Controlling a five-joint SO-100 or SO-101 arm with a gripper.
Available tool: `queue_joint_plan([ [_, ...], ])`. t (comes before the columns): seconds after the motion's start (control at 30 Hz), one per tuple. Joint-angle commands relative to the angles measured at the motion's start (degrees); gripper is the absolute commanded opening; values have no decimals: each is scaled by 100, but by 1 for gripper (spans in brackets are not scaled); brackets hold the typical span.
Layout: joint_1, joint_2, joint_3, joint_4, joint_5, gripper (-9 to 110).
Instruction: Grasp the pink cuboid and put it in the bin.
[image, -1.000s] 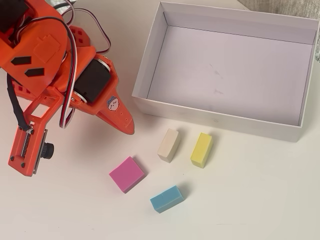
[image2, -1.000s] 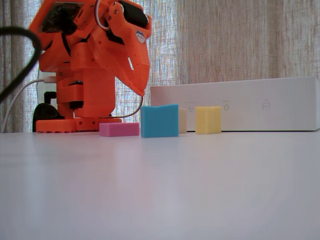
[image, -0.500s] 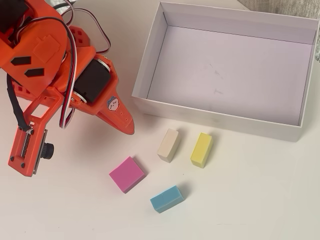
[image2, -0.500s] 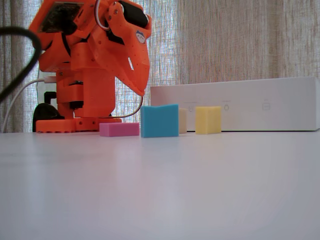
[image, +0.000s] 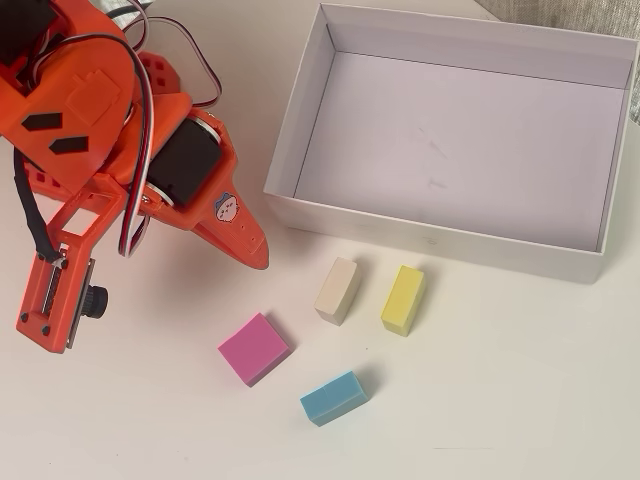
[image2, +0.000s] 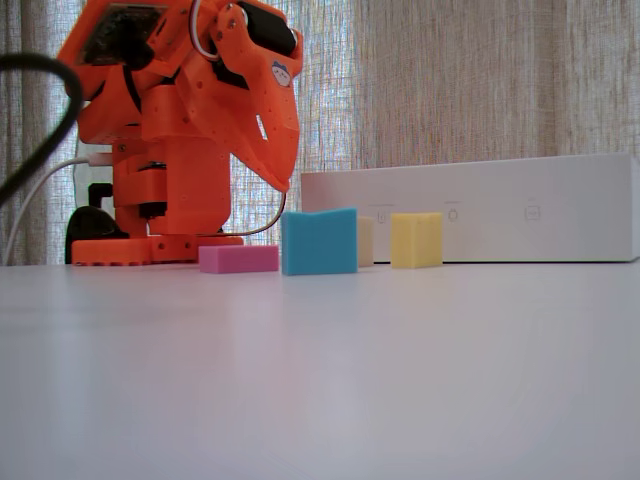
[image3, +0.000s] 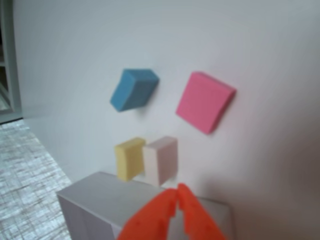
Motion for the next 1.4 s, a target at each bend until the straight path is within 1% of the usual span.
queue_joint_plan([
  [0.0,-18,-26,-18,-44,-79,-8],
  [0.7,-158,-26,-9,-53,-202,-8],
  [0.87,-176,-18,0,-246,-211,24],
  [0.93,-158,-123,-202,-589,-211,26],
  [1.03,-272,-826,-1037,-1213,-141,26],
  [1.13,-536,-1767,-2197,-1503,141,26],
  [1.2,-659,-2461,-3164,-1538,527,26],
  [1.27,-738,-3155,-4184,-1512,659,26],
  [1.37,-773,-4307,-5906,-1160,1011,26],
])
